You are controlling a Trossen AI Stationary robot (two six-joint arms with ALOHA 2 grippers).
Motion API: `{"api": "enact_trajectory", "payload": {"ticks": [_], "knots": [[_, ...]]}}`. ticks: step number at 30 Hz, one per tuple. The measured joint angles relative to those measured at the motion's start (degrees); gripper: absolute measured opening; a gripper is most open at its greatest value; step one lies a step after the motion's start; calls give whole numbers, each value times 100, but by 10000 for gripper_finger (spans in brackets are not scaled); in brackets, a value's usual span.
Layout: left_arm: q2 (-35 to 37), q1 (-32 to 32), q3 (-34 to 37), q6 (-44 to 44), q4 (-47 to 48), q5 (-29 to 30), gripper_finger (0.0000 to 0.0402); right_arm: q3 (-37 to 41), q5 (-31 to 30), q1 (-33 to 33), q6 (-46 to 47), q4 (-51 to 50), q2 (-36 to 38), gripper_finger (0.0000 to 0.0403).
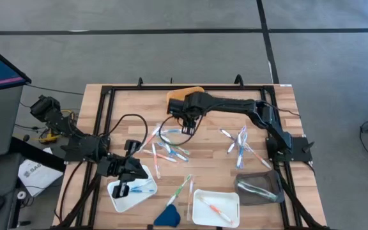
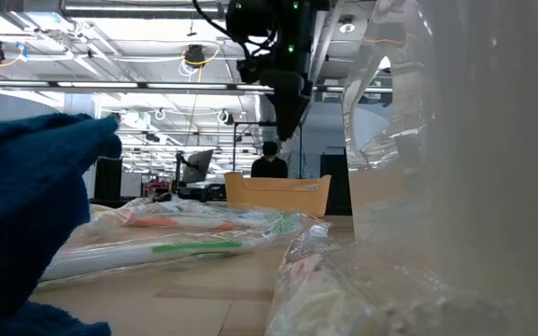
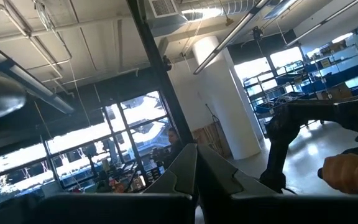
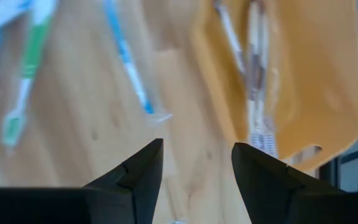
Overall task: Pick & Place Toothbrushes
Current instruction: Put the orange toothbrush into the right white bin
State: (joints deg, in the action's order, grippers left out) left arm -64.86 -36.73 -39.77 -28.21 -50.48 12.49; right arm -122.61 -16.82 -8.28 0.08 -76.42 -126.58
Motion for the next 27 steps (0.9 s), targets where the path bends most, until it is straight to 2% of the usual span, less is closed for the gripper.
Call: {"api": "enact_trajectory", "payload": {"ticks": [7,16,27], "knots": [[0,0,0,0,-4,0,1,2,1,451,143,-45,0,183],[0,0,0,5,-7,-2,1,4,-24,1021,558,-586,0,185],[0,0,0,13,-6,-4,1,4,-39,1402,698,-689,0,180]]}}
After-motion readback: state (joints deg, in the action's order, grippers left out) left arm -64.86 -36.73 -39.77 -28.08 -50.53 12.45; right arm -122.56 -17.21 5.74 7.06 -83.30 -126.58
